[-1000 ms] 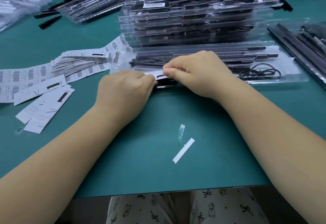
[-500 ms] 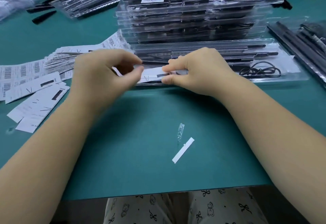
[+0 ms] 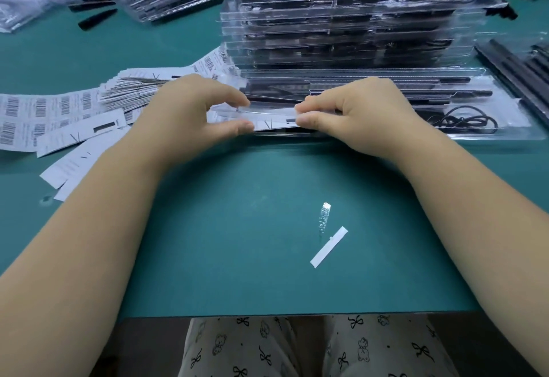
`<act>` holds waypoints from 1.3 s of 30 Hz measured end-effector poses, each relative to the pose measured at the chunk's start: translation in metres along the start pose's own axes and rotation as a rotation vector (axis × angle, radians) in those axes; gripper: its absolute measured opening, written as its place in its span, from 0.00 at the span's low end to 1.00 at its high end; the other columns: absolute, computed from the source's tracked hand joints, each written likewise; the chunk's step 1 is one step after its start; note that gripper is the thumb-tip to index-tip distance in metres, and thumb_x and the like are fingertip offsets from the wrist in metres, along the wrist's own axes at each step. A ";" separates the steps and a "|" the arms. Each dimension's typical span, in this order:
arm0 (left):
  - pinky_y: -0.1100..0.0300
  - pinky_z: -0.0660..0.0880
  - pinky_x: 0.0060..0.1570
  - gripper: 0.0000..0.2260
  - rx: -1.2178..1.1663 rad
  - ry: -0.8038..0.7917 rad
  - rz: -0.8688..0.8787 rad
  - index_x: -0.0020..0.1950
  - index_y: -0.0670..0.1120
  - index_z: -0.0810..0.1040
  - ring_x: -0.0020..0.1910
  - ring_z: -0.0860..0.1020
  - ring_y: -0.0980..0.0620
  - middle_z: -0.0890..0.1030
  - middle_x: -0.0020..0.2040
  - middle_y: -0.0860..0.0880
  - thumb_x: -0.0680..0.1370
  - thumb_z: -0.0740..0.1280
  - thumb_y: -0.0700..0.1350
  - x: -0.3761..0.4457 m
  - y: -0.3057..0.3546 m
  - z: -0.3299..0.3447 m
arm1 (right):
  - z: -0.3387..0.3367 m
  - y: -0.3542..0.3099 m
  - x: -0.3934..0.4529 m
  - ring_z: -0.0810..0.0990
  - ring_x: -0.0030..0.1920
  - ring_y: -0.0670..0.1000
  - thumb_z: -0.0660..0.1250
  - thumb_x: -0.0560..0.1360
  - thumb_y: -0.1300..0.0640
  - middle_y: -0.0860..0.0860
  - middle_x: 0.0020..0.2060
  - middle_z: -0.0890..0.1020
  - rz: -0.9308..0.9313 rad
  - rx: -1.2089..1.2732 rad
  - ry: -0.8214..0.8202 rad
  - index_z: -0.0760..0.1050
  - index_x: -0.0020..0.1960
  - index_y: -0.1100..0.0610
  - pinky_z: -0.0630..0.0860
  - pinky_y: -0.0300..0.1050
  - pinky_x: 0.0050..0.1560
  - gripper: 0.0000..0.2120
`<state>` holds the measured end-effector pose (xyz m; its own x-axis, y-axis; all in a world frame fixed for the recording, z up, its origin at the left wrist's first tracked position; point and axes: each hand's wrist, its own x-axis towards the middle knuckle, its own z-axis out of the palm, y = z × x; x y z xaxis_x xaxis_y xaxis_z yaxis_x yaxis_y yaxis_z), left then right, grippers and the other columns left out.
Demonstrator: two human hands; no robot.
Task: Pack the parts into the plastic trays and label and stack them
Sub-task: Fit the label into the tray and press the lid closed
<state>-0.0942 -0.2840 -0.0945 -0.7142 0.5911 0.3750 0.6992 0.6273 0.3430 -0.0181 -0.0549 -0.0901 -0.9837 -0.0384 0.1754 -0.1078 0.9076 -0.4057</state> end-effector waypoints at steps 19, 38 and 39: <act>0.65 0.58 0.50 0.14 0.100 0.019 -0.029 0.57 0.50 0.80 0.56 0.71 0.46 0.80 0.56 0.51 0.73 0.71 0.52 0.009 0.011 0.019 | 0.000 -0.002 -0.001 0.75 0.61 0.44 0.64 0.72 0.37 0.40 0.57 0.81 0.012 -0.003 0.000 0.79 0.56 0.39 0.68 0.46 0.62 0.15; 0.61 0.62 0.55 0.19 0.003 -0.199 0.029 0.63 0.54 0.77 0.57 0.70 0.52 0.78 0.57 0.55 0.73 0.68 0.56 0.000 0.001 0.002 | 0.000 -0.002 -0.002 0.72 0.66 0.44 0.67 0.67 0.34 0.38 0.60 0.78 -0.006 -0.018 -0.036 0.78 0.57 0.38 0.67 0.46 0.65 0.21; 0.61 0.64 0.56 0.22 -0.008 -0.226 0.016 0.63 0.55 0.77 0.58 0.70 0.52 0.78 0.58 0.55 0.71 0.66 0.58 0.001 0.001 0.000 | 0.000 -0.003 -0.001 0.71 0.66 0.43 0.66 0.66 0.34 0.37 0.60 0.78 -0.008 -0.018 -0.046 0.77 0.58 0.37 0.66 0.47 0.66 0.21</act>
<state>-0.0943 -0.2829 -0.0938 -0.6912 0.7002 0.1788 0.7105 0.6131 0.3454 -0.0164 -0.0572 -0.0895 -0.9884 -0.0647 0.1376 -0.1139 0.9147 -0.3879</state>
